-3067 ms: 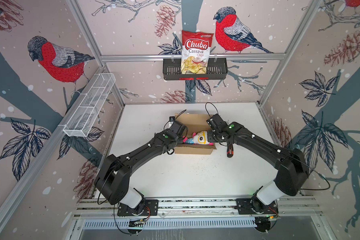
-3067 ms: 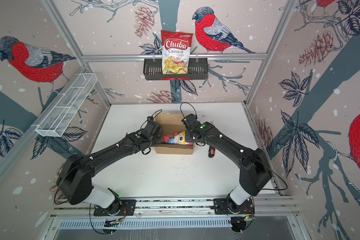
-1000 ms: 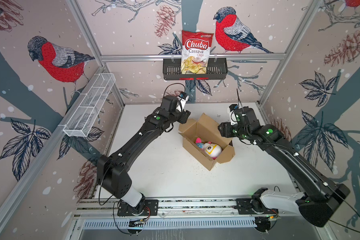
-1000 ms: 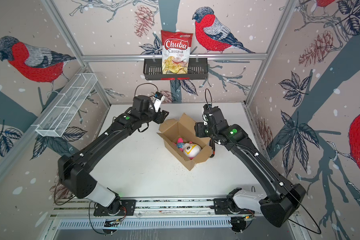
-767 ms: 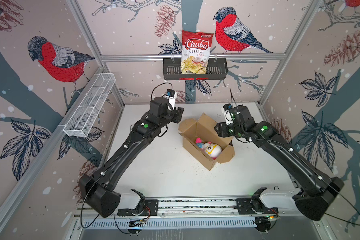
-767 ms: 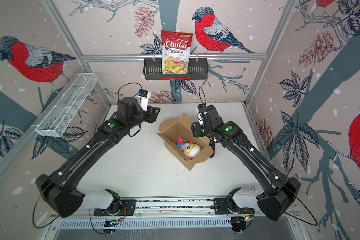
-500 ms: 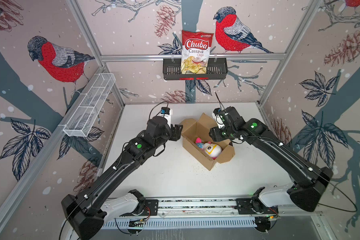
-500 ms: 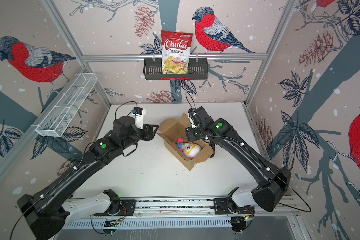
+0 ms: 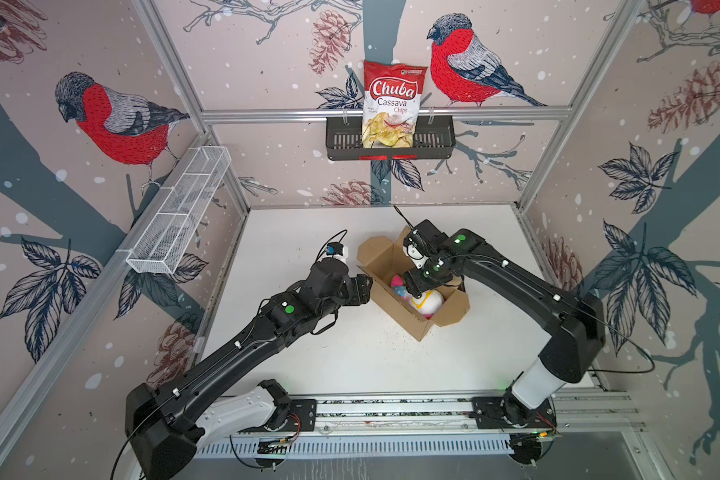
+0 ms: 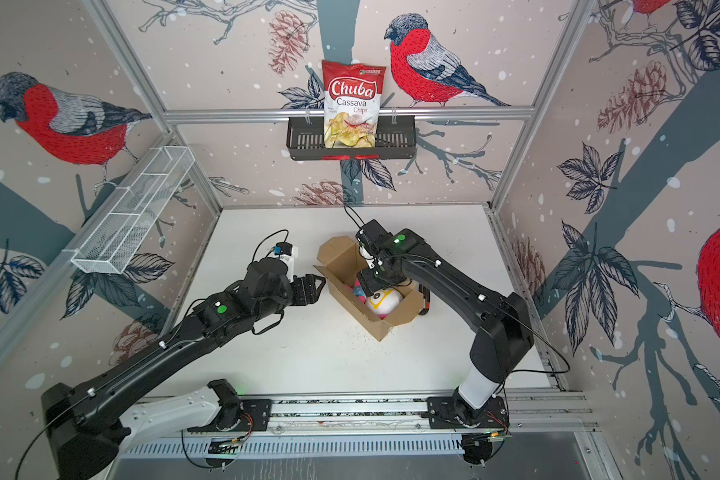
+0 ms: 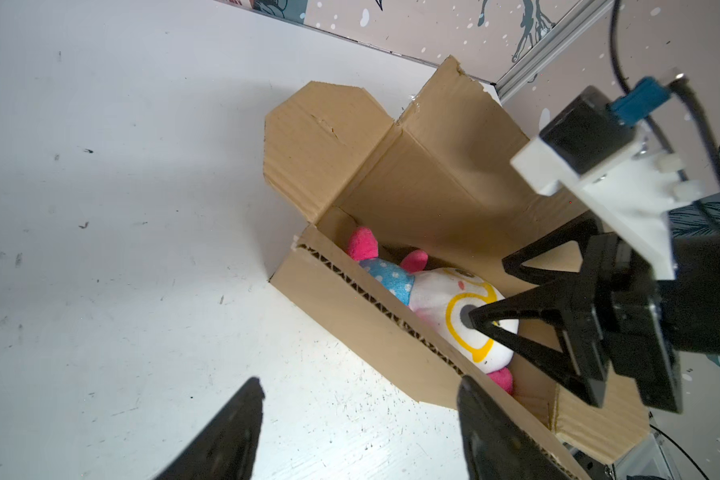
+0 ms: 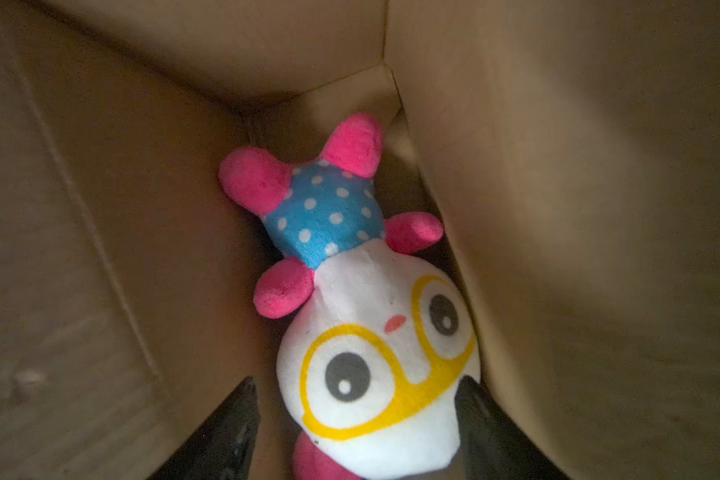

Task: Unpack the express box
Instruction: 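Lower the right gripper into the box and grasp the plush toy, then lift the plush toy out of the box with the right gripper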

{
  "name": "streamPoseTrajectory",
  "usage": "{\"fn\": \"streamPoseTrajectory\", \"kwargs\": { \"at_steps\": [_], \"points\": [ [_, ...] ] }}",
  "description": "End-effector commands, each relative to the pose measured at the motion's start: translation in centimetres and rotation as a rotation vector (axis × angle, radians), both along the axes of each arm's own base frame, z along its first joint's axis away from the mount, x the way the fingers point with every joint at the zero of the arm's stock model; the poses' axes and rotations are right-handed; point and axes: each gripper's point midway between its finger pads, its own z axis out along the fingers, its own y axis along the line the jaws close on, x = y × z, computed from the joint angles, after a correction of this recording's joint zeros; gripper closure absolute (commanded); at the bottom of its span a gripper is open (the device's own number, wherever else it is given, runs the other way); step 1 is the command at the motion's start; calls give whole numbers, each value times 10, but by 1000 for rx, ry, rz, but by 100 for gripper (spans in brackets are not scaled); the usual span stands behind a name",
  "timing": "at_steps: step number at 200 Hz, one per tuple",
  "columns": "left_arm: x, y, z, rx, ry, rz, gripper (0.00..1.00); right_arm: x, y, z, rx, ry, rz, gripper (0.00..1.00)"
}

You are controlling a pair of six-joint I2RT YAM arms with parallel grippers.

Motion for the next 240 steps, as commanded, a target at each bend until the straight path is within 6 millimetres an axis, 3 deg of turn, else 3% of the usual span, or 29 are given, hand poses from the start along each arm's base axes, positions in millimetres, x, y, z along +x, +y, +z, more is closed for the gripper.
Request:
{"fn": "streamPoseTrajectory", "kwargs": {
  "at_steps": [1, 87, 162, 202, 240],
  "points": [
    [7, -6, 9, -34, -38, 13, 27, -10, 3, -11, -7, 69, 42, 24],
    [7, -10, 5, -28, -65, -16, 27, -22, 7, -68, -61, 206, 40, 21],
    [5, -13, -3, -46, -61, -27, 27, -23, 7, -91, -91, 225, 29, 23],
    [6, -12, -6, -41, -59, -23, 27, -22, 9, -96, -89, 228, 28, 42],
    [7, -14, -8, -40, -56, -25, 27, -16, 10, -90, -74, 205, 19, 70]
  ]
}}
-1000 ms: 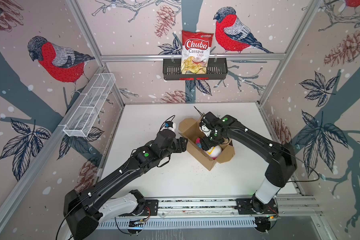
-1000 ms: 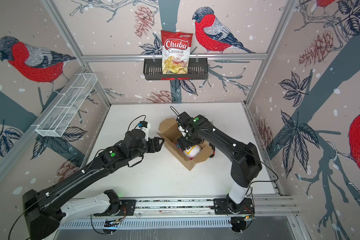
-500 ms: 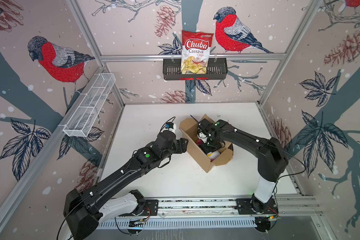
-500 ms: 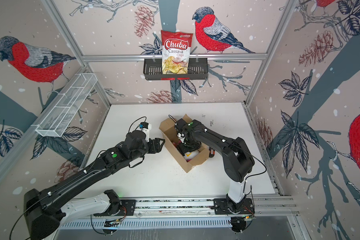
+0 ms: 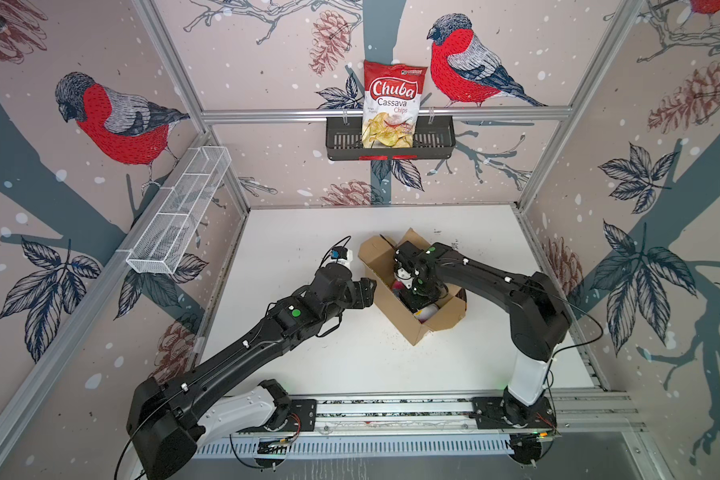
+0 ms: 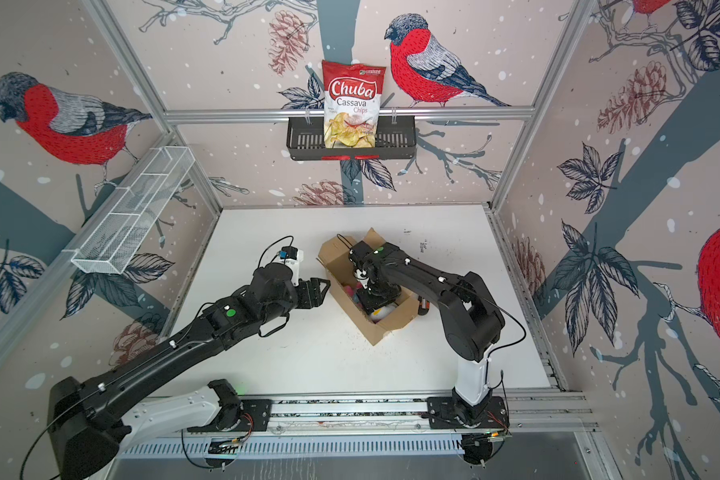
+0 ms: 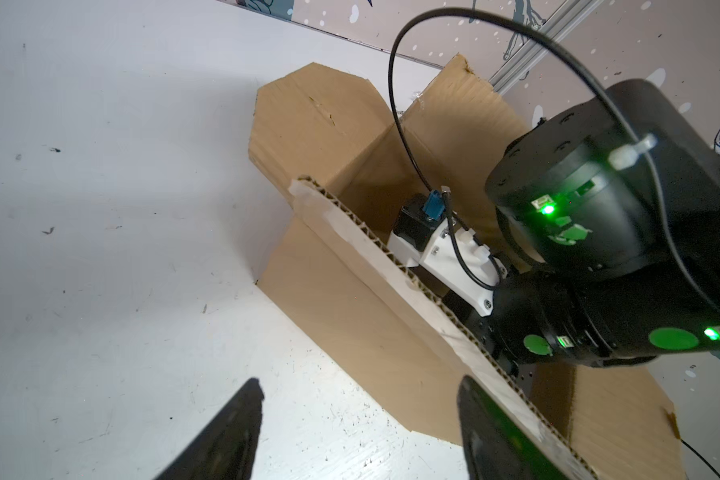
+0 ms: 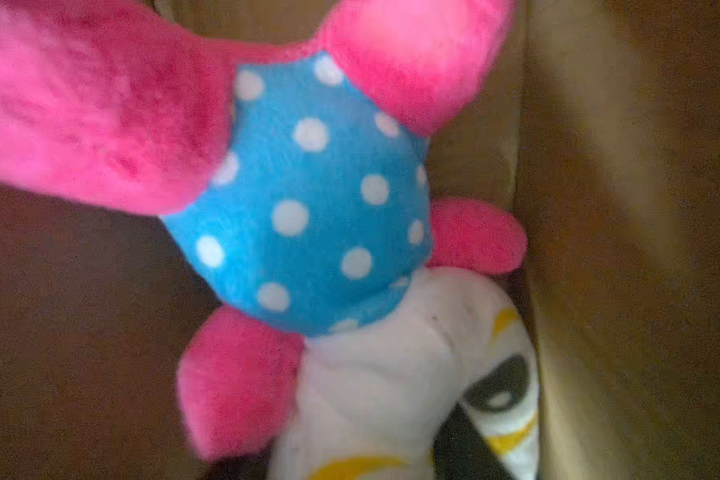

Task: Unpack the express box
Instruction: 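Lift the plush toy out of the box with the right gripper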

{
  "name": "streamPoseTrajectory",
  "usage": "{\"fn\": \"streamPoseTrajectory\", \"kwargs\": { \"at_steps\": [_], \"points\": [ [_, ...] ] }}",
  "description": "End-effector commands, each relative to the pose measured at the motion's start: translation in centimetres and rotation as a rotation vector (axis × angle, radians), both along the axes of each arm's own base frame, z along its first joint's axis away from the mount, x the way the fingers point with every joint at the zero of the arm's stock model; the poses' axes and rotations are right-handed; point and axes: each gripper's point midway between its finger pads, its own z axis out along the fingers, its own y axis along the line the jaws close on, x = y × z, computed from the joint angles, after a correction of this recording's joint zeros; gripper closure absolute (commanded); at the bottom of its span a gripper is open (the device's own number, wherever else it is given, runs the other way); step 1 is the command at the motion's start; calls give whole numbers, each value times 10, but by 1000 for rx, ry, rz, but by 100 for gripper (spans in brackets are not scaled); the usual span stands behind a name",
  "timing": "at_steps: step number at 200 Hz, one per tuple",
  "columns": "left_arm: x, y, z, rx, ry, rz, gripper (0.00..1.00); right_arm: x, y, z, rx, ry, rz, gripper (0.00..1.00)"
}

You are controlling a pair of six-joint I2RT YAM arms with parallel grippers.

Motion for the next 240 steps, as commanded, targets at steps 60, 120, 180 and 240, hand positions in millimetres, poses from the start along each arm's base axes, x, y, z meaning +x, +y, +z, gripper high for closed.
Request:
{"fn": "streamPoseTrajectory", "kwargs": {
  "at_steps": [60, 120, 180, 240],
  "points": [
    [5, -8, 10, -41, -40, -13, 27, 15, 9, 41, 70, -93, -38, 86],
    [6, -12, 11, -60, -45, -21, 27, 18, 13, 76, 113, -153, -44, 88],
    [7, -13, 10, -63, -46, -19, 27, 24, 14, 109, 148, -219, -58, 90],
    [9, -14, 13, -71, -56, -15, 27, 25, 12, 142, 204, -285, -77, 91]
  ]
}}
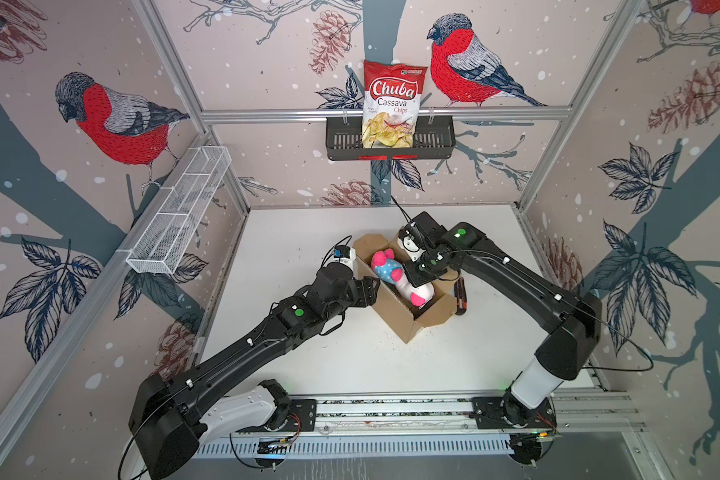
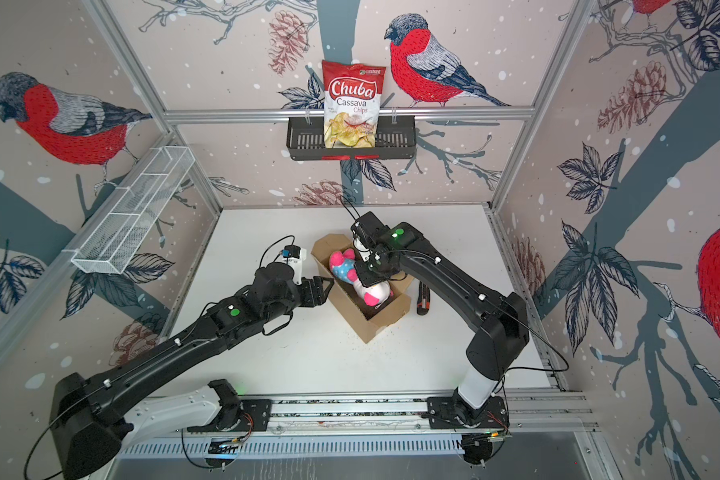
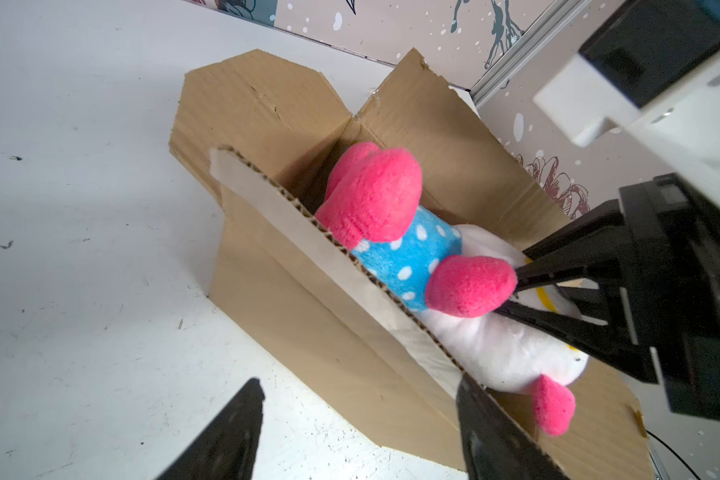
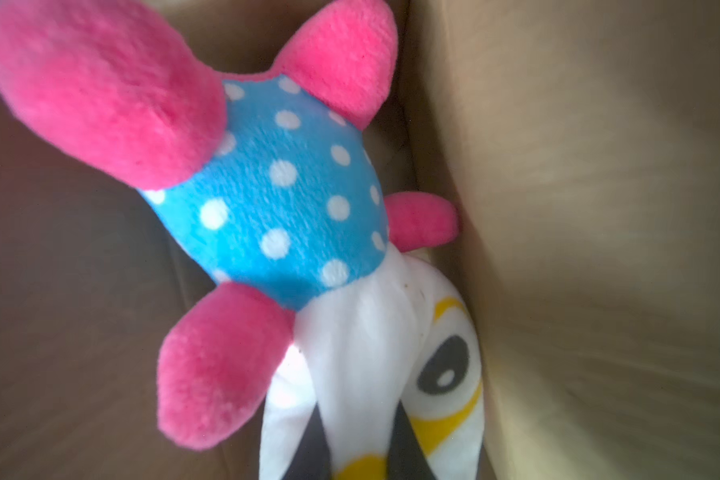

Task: Unpack the express box
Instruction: 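Lift the plush toy out of the box with the right gripper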

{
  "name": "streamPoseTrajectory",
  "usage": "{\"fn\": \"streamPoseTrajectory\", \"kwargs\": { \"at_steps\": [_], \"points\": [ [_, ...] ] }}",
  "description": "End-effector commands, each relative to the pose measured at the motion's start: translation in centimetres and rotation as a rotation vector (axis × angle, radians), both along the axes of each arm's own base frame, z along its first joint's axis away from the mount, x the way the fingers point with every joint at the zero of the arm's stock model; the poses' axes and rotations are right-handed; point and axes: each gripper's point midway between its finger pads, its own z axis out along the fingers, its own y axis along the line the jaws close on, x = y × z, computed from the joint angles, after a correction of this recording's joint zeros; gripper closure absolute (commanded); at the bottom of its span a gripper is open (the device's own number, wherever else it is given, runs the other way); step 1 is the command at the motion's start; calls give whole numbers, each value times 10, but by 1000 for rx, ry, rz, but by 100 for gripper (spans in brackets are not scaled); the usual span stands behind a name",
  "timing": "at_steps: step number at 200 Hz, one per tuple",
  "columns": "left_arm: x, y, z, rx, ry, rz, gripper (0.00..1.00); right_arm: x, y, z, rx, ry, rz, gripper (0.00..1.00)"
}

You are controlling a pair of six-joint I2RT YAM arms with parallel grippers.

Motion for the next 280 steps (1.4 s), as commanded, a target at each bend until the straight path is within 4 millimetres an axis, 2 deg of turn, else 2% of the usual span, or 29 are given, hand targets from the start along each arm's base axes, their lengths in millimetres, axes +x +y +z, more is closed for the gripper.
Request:
{"fn": "streamPoseTrajectory", "kwargs": {
  "at_steps": [1, 64, 113, 144, 178, 213, 242, 280],
  "points": [
    [5, -3, 10, -28, -37, 4, 27, -1, -5, 11, 6, -20, -25, 91],
    [8, -5, 15, -35, -56, 10, 27, 3, -15, 36, 40, -75, -59, 92],
    [14, -6, 25, -32, -85, 17, 27, 11, -32, 77, 117, -161, -115, 93],
    [17, -5, 32, -35, -105, 30, 27, 24, -60, 104, 142, -258, -203, 93],
    [21, -1, 39, -39, -132, 55, 27, 44, -108, 122, 122, -353, -345, 94],
    [27, 4, 41, -47, -143, 77, 27, 64, -158, 121, 66, -403, -484, 94],
    [30, 7, 41, -52, -144, 89, 27, 79, -193, 103, 44, -402, -571, 95],
    [32, 15, 40, -56, -144, 108, 27, 95, -225, 74, 33, -398, -660, 95]
  ]
}}
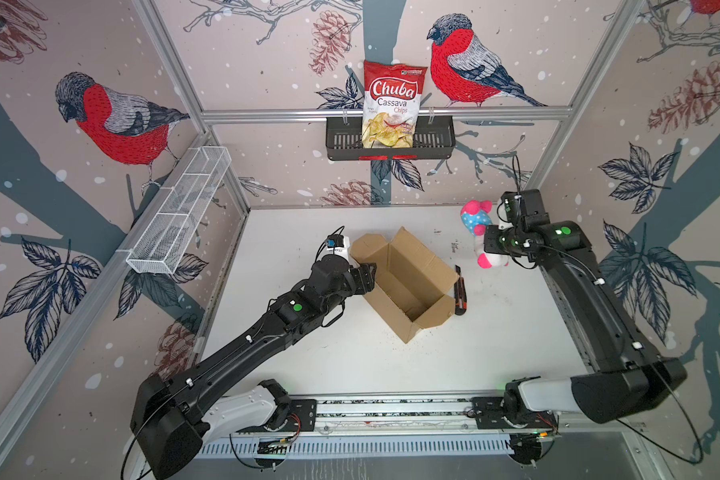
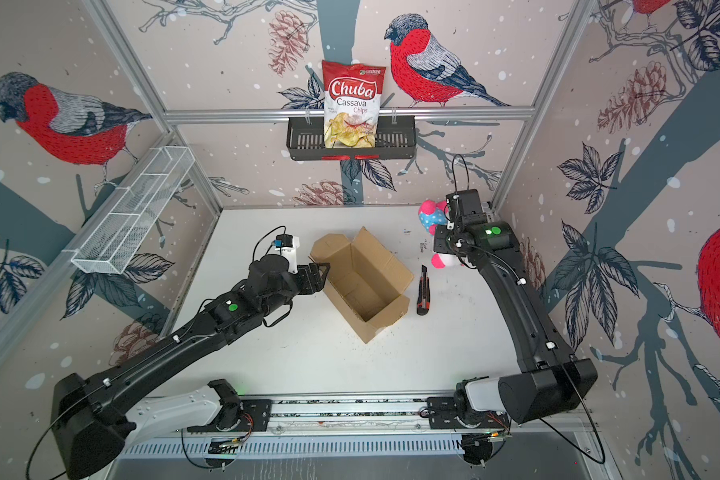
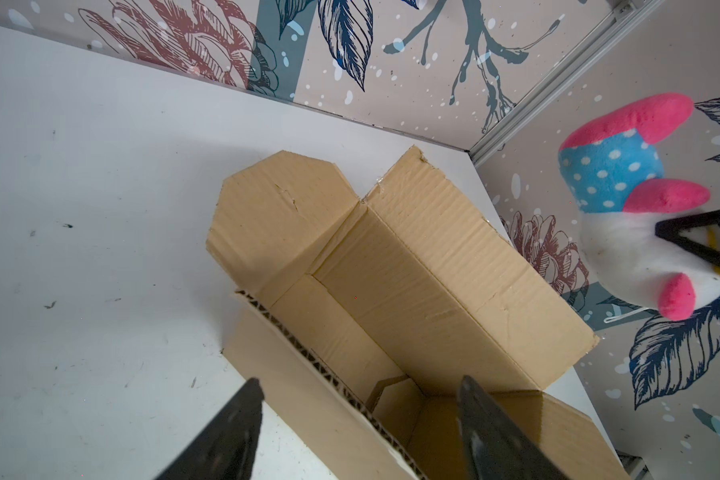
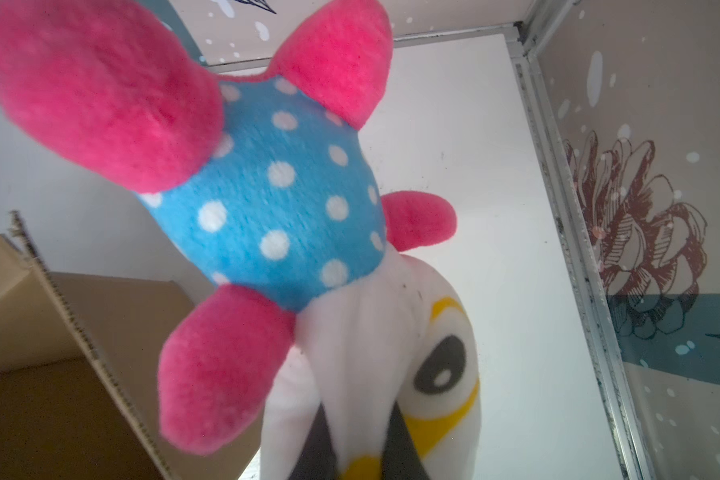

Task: Unpack the express box
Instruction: 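Lift the plush toy out of the box with the right gripper, then lower the plush toy onto the table beside the box and open the right gripper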

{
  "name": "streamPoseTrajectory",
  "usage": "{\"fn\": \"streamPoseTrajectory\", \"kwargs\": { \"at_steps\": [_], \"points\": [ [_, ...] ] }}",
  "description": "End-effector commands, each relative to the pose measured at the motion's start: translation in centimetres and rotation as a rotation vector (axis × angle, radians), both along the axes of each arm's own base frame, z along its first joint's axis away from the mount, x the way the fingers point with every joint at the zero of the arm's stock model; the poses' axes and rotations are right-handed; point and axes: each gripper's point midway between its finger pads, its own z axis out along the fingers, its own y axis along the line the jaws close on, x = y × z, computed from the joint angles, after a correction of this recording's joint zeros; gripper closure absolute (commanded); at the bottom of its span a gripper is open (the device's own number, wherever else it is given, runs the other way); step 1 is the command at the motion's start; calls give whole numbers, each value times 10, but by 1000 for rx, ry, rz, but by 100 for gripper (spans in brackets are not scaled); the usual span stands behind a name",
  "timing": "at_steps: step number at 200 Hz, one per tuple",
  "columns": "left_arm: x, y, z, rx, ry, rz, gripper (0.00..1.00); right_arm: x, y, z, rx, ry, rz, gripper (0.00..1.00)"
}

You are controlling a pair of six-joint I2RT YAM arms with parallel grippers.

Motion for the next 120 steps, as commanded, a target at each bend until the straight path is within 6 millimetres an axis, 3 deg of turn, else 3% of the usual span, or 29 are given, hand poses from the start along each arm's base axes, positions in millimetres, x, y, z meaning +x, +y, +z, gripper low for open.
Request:
{"fn": "streamPoseTrajectory", "kwargs": {
  "at_steps": [1, 51, 120],
  "points": [
    [5, 1, 11, -30, -42, 7, 27, 19, -11, -1, 7, -70, -25, 95],
    [8, 14, 6, -29, -41, 41, 26, 34, -43, -46, 4, -23, -120, 95],
    [7, 32, 0, -23, -36, 92, 25, 55, -62, -108, -21, 78, -177, 96]
  ]
}}
